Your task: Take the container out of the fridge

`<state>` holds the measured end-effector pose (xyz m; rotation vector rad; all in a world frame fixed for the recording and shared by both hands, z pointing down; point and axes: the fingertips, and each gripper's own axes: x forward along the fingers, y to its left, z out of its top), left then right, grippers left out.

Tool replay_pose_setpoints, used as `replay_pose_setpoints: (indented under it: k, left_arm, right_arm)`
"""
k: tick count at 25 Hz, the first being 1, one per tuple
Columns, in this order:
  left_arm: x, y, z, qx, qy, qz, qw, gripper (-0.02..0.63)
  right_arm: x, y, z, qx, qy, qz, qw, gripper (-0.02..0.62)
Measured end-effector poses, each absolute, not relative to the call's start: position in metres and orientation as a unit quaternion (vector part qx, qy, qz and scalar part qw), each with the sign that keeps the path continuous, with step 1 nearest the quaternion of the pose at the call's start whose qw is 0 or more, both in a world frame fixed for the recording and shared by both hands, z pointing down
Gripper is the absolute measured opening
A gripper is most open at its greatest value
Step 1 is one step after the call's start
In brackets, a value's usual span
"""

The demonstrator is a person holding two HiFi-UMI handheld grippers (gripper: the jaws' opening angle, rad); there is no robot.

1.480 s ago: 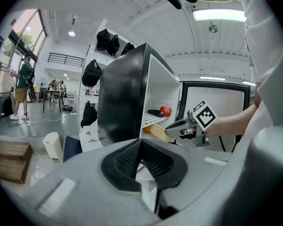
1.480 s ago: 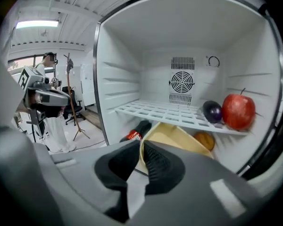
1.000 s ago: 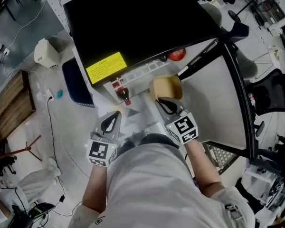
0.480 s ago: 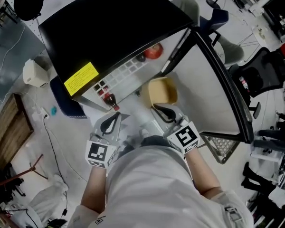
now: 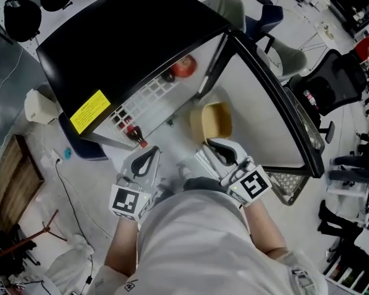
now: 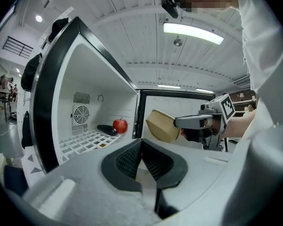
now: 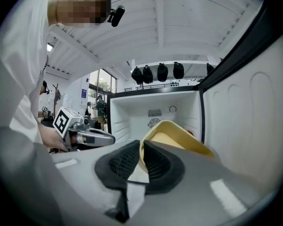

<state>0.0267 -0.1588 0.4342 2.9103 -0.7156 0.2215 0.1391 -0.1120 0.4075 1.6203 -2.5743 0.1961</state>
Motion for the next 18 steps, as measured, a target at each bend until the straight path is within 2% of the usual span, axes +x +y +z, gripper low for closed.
replay_pose_setpoints:
  k: [18]
  left_arm:
    - [0.053, -0.156, 0.417, 0.976, -0.198, 0.067, 0.056, 0.009]
  right_arm:
    - [0.157, -0.085, 0.399, 0.553, -0.830, 0.067, 0.015, 0.028]
